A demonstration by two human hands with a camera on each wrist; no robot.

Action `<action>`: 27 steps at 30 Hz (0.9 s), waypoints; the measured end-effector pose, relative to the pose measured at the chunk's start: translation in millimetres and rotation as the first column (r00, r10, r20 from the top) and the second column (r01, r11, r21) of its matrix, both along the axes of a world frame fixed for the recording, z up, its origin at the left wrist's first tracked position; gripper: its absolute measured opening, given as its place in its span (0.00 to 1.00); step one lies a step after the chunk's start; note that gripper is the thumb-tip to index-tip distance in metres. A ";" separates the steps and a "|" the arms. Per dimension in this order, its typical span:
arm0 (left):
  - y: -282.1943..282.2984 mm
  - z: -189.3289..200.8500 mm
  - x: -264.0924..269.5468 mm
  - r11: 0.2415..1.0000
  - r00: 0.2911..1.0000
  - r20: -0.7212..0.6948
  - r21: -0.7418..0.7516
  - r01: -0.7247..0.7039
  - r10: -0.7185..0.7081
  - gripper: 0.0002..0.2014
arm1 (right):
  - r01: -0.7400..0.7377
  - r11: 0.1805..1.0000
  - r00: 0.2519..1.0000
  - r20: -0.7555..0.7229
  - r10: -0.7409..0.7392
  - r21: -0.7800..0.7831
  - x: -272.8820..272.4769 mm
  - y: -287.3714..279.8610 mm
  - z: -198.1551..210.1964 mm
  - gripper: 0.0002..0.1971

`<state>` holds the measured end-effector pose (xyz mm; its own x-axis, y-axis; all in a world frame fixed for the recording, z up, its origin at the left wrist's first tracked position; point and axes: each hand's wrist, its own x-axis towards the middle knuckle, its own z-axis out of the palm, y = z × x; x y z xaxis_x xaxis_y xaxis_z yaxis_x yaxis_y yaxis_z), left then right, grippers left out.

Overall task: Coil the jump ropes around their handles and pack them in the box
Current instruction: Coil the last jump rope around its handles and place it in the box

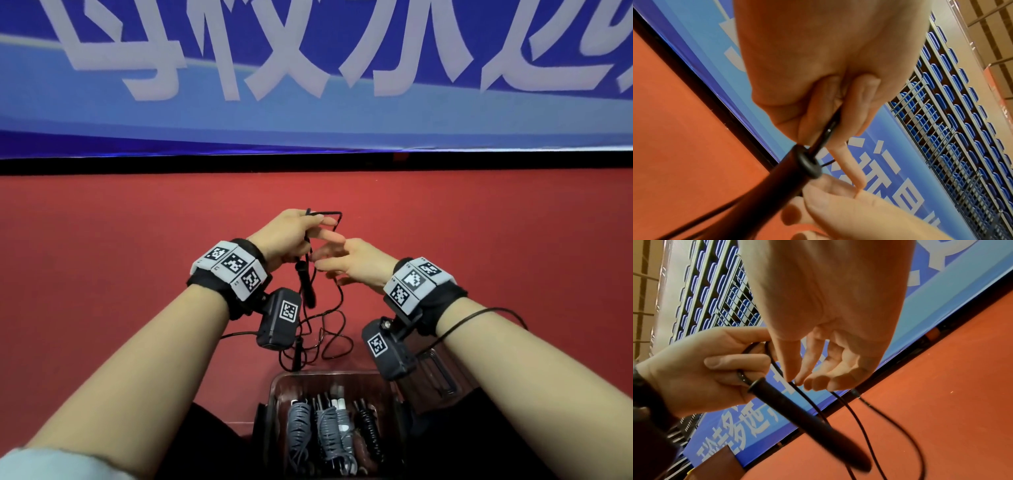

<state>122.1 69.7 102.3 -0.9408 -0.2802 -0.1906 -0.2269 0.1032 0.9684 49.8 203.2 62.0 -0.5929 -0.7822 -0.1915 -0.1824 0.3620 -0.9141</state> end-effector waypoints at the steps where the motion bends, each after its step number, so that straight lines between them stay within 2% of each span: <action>1: -0.6 0.5 0.9 1.000 1.000 -0.002 0.010 0.001 -0.001 0.13 | -0.028 1.000 1.000 0.002 0.028 0.008 0.3 -0.5 -0.5 0.15; 3: -0.9 0.1 2.6 1.000 1.000 -0.001 0.029 0.011 -0.011 0.12 | -0.069 0.997 0.998 0.000 0.069 0.035 3.5 -2.8 -3.4 0.15; 8: 2.8 0.4 5.4 0.999 0.998 0.036 0.016 0.046 -0.047 0.13 | -0.077 0.995 0.990 -0.111 0.083 0.059 9.2 -9.9 -7.9 0.04; 11: 3.7 1.0 4.8 0.999 0.998 0.039 0.004 0.042 -0.042 0.11 | -0.076 0.995 0.980 -0.181 0.088 0.071 7.0 -11.4 -10.4 0.03; 15: -7.5 -5.6 -1.5 0.985 0.988 0.007 -0.081 -0.150 0.151 0.13 | 0.117 0.990 0.957 -0.260 -0.132 -0.075 -3.4 -9.7 -12.7 0.06; 17: -14.1 -8.9 -2.7 0.977 0.980 -0.011 -0.082 -0.199 0.199 0.13 | 0.183 0.968 0.930 -0.288 -0.228 -0.174 -7.1 -6.8 -8.7 0.06; 20: -15.5 -9.1 0.0 0.992 0.992 -0.011 0.000 -0.127 0.127 0.16 | 0.219 0.923 0.914 -0.266 -0.307 -0.316 -8.3 -4.7 0.4 0.06; 23: -10.8 -9.2 2.3 0.998 1.000 0.025 -0.060 0.018 -0.017 0.26 | 0.264 0.858 0.898 -0.211 -0.385 -0.441 -9.8 -3.8 9.9 0.04; 25: -6.9 -10.8 3.3 0.991 0.995 0.070 -0.107 0.083 -0.075 0.23 | 0.286 0.824 0.889 -0.186 -0.419 -0.490 -11.4 -1.3 16.1 0.04; 27: -4.6 -13.5 3.0 0.984 0.994 0.082 -0.156 0.080 -0.068 0.17 | 0.305 0.806 0.876 -0.183 -0.447 -0.506 -13.7 1.0 19.2 0.04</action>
